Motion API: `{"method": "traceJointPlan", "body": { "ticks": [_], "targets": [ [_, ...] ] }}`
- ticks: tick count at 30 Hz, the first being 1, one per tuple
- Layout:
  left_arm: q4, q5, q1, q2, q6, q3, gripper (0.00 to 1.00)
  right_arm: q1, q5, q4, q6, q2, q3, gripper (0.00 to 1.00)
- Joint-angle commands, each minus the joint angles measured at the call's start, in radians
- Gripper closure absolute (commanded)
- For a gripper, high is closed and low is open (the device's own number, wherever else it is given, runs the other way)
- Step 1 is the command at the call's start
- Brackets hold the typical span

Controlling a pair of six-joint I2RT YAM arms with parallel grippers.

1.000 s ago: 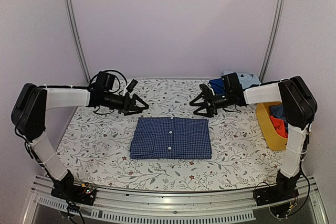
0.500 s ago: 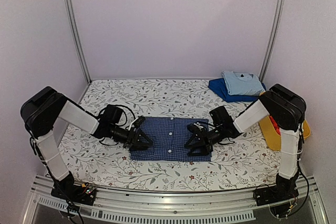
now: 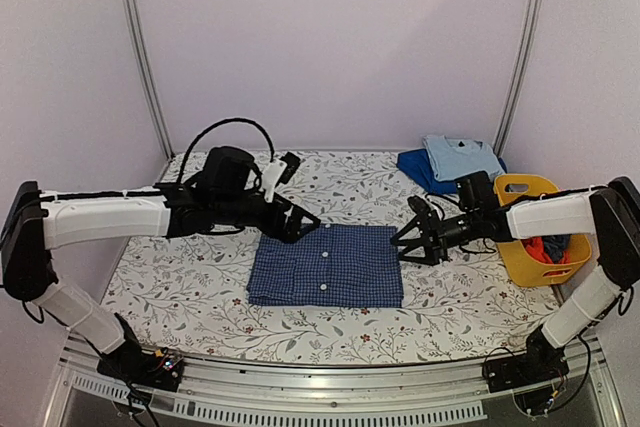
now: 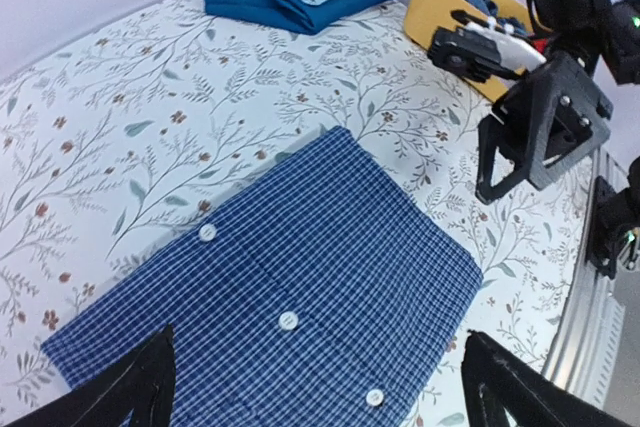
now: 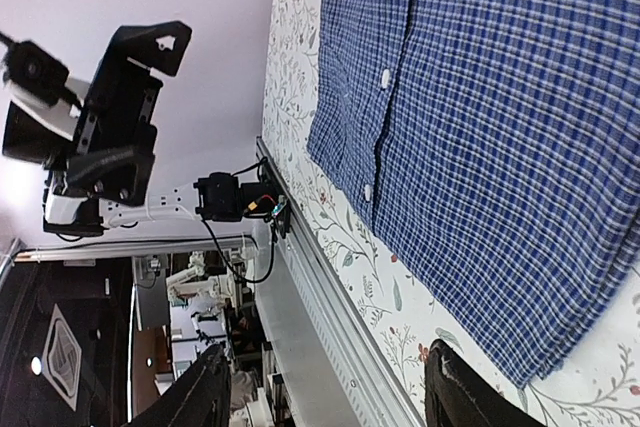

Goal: Fold and stack the mixed laundry pile
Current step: Smooth out the square-folded T-shirt at the center of the board, then pick up the square-folded T-shirt from the center of the board.

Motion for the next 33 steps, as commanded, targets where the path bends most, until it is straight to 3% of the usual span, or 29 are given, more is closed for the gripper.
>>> {"method": "traceJointPlan", "body": {
  "ticks": [1, 10, 20, 27, 33],
  "targets": [
    [-0.064, -0.277, -0.213, 0.161, 0.225, 0.118, 0.02, -0.066, 0.101, -0.130, 0.002, -0.108, -0.076, 0.35],
    [-0.130, -0.282, -0.434, 0.531, 0.488, 0.378, 0.33, -0.093, 0.134, -0.099, 0.071, -0.157, -0.178, 0.34],
    [-0.135, -0.234, -0.485, 0.697, 0.559, 0.460, 0.57, -0.098, 0.172, -0.011, 0.171, -0.169, -0.269, 0.32],
    [-0.147, -0.206, -0.447, 0.707, 0.531, 0.499, 1.00, -0.098, 0.166, -0.005, 0.178, -0.129, -0.285, 0.29],
    [-0.068, -0.121, -0.404, 0.597, 0.464, 0.471, 1.00, -0.093, 0.124, 0.108, 0.227, -0.069, -0.280, 0.25]
  ]
}}
